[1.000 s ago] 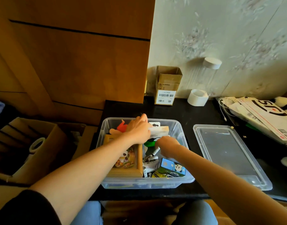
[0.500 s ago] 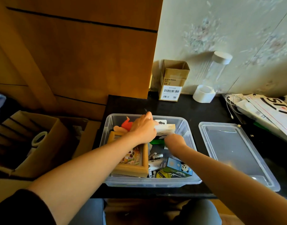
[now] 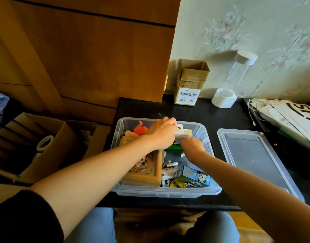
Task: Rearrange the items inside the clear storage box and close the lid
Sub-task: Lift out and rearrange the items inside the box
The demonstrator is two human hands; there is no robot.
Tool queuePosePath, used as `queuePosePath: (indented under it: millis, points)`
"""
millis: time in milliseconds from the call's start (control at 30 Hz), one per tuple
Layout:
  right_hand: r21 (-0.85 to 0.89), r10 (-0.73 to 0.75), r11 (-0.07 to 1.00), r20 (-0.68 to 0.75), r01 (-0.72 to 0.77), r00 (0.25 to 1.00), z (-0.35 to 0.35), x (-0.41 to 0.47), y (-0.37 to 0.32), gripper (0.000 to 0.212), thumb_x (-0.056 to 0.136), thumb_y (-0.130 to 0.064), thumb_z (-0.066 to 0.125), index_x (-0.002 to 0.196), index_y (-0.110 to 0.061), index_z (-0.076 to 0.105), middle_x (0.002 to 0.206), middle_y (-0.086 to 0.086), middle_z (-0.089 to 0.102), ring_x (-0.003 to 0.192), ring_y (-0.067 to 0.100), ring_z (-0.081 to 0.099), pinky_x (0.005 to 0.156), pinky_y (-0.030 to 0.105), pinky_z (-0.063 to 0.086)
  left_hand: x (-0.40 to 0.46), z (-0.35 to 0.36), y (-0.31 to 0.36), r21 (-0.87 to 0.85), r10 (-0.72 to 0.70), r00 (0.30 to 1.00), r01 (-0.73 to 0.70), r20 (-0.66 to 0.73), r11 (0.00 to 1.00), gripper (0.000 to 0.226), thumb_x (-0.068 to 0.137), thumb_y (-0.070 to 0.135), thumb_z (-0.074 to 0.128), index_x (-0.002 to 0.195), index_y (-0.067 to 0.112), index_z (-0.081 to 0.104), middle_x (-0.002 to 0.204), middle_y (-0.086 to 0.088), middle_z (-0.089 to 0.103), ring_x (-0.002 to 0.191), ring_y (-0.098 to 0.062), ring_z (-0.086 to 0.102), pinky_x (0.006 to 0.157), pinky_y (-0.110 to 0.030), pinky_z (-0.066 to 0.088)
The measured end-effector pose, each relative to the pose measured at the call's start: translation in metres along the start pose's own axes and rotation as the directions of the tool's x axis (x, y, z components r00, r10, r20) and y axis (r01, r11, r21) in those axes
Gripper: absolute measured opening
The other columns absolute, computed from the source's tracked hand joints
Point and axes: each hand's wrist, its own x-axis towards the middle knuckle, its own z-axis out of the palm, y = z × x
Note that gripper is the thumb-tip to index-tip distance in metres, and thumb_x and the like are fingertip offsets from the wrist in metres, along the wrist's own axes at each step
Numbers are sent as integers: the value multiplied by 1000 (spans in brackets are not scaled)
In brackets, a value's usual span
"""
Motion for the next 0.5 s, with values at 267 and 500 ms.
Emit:
queuePosePath:
  millis: [267,500]
  points:
    - [-133,-80,988,37,84,996,5,4,-5,23,91,-10,56,113,-5,60,113,11,62,101,25,61,84,33,50,2,5,0,65,-14,995,8,95,998,34,95,18,43,125,12,60,132,-3,50,122,-22,41,98,-37,38]
    - [-148,-41,988,4,41,999,7,7,-5,28,90,-12,58,118,-6,59,113,10,63,100,24,63,81,32,52,1,6,0,-12,-89,989,91,121,996,35,95,18,43,125,14,59,133,-6,54,116,-25,52,96,-40,46]
